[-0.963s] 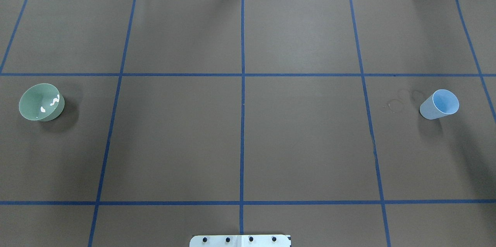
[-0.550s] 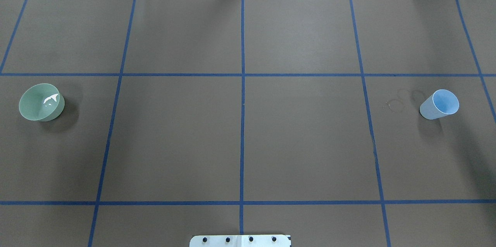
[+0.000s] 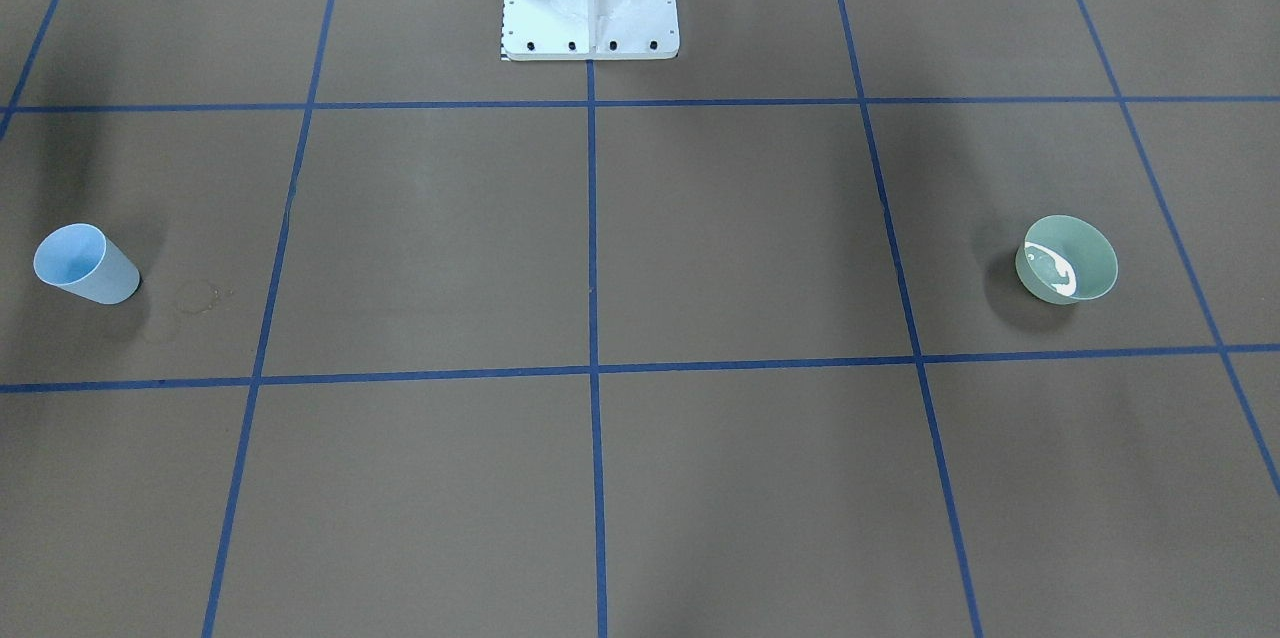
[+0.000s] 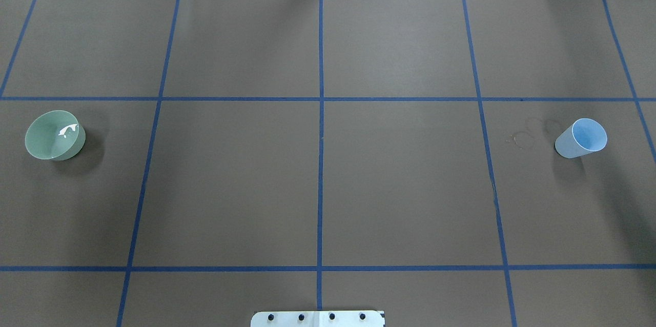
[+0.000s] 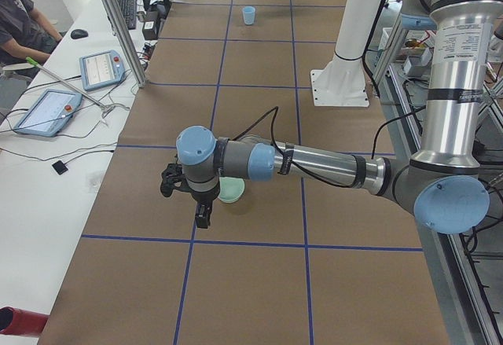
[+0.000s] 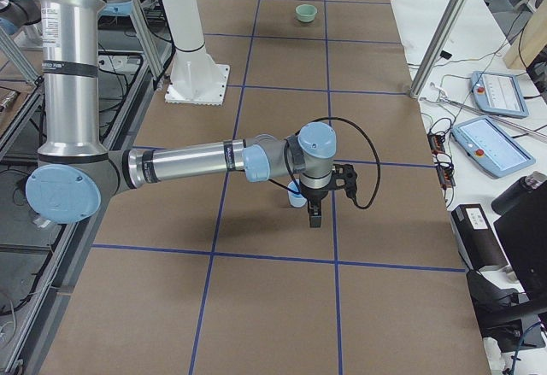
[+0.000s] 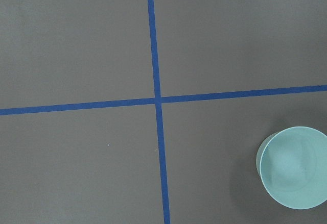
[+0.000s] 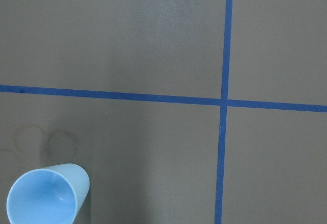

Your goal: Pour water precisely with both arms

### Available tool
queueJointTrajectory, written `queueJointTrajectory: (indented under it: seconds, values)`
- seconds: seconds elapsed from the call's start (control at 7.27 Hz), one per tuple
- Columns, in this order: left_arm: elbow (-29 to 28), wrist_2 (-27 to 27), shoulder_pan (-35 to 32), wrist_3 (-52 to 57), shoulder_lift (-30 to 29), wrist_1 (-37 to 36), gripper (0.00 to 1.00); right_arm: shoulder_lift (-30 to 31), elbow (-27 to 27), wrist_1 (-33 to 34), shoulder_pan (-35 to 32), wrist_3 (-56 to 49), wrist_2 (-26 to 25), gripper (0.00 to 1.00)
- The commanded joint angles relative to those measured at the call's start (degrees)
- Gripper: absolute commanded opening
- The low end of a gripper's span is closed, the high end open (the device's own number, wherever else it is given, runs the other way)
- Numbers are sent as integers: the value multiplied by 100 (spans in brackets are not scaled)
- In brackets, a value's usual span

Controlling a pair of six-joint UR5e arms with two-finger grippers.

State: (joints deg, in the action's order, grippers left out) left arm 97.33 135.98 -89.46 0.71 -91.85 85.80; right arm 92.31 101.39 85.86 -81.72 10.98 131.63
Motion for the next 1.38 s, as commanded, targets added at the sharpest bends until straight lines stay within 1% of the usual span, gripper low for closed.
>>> queueJointTrajectory:
  seconds: [0.0,0.41,0.69,1.24]
  values:
    - [-3,34,-1,8,0,16,100,-72,-50,227,7,-166,38,100]
    - [5,52,8,-9,0,-37,100,-3,64,291,-10,-131,30,100]
    - [-12,34,8,8,114,42,100,15,47,291,-10,-131,21,100]
    - [-39,-18,8,60,115,34,100,41,82,291,-10,-157,38,100]
